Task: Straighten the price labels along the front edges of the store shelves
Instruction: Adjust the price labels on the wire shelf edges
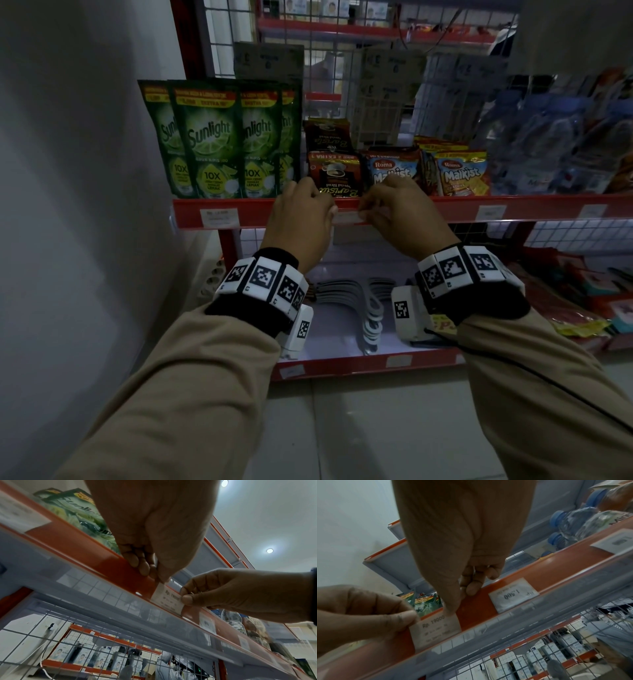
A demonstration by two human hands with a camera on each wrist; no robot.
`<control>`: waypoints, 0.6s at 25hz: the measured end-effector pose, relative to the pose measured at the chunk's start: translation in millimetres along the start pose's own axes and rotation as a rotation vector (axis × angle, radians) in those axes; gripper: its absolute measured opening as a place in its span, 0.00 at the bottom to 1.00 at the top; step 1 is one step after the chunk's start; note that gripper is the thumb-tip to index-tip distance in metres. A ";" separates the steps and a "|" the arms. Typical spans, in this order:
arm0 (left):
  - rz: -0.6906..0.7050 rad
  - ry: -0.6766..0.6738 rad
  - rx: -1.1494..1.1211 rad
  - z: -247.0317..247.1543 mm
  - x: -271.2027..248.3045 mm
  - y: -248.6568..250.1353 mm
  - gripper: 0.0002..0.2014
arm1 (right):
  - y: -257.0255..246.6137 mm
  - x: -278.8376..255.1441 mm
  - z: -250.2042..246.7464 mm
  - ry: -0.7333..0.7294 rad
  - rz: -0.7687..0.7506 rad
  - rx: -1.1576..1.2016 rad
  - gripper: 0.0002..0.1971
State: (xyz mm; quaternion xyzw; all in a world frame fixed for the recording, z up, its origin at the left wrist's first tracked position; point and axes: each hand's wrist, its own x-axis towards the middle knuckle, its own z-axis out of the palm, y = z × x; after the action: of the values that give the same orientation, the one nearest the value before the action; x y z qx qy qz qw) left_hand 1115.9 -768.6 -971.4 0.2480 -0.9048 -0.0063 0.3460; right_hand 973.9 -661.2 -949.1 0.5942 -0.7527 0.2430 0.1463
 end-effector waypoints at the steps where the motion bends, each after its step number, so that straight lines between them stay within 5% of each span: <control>1: -0.004 -0.001 -0.003 -0.2 0.2 -0.4 0.14 | -0.5 0.4 -0.4 -0.009 0.003 -0.005 0.09; 15: 0.077 0.137 -0.049 1.9 -15.9 0.1 0.09 | 5.8 -9.3 10.4 0.187 -0.041 0.017 0.09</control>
State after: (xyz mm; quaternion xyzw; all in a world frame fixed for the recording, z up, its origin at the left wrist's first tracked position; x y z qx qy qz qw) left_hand 1124.8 -761.6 -982.7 0.2045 -0.8876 0.0019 0.4128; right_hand 971.4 -658.2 -963.7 0.5853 -0.7214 0.3006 0.2157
